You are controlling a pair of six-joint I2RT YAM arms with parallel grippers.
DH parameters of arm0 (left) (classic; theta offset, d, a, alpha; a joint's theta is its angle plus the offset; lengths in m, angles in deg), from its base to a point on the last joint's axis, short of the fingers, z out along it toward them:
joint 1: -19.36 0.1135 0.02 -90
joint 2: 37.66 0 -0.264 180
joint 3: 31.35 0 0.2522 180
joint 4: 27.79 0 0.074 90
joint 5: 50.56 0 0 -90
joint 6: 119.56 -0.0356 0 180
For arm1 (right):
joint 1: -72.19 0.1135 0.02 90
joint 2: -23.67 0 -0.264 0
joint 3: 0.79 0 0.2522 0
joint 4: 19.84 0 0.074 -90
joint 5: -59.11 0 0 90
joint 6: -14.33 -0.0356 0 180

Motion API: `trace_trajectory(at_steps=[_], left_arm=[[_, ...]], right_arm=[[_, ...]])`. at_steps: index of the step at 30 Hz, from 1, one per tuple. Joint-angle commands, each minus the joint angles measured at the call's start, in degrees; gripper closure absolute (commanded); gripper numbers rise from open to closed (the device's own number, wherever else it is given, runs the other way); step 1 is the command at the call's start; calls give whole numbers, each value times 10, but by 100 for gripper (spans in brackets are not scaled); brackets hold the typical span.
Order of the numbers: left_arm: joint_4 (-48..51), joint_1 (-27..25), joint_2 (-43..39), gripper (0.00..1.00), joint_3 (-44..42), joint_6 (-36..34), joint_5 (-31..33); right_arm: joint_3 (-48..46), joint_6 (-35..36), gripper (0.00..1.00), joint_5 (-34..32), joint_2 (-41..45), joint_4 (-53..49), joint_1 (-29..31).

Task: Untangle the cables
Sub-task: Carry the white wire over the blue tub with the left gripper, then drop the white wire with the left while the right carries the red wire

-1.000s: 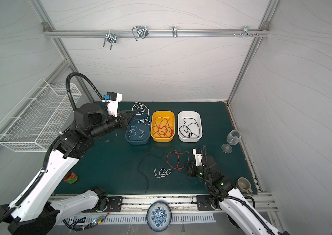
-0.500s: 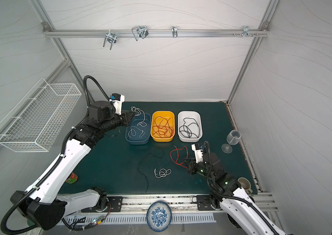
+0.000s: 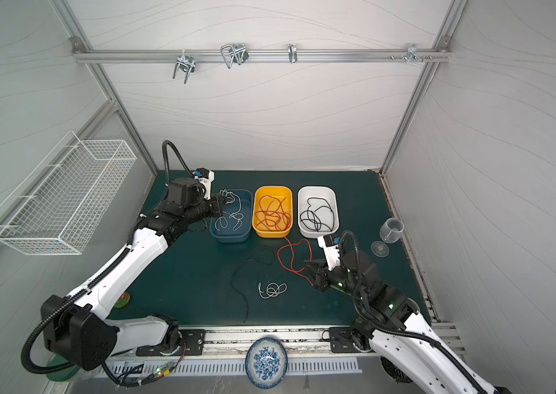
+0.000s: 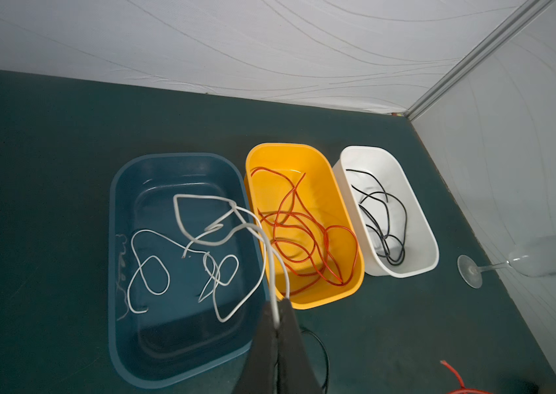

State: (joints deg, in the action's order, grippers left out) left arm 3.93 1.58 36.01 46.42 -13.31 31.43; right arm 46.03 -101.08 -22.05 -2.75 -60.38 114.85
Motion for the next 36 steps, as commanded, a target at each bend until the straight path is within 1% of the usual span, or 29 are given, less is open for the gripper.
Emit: trace_trajectory(at_steps=[1,5,17,22,34,36], left_arm=[[-49,6,16,100,-11,3,11],[-62,6,32,100,-29,10,14],[-65,5,88,100,-50,11,29],[-60,6,115,100,-47,9,35],[-20,6,172,100,-14,14,21],[-19,5,173,98,-11,14,20]], right_arm=[[24,18,100,-12,-2,-30,4],[45,23,100,-22,-10,-46,5],[120,27,100,-23,-30,-76,6],[132,27,100,-19,-38,-77,7],[147,26,100,-19,-50,-74,16],[148,25,100,-19,-54,-73,18]])
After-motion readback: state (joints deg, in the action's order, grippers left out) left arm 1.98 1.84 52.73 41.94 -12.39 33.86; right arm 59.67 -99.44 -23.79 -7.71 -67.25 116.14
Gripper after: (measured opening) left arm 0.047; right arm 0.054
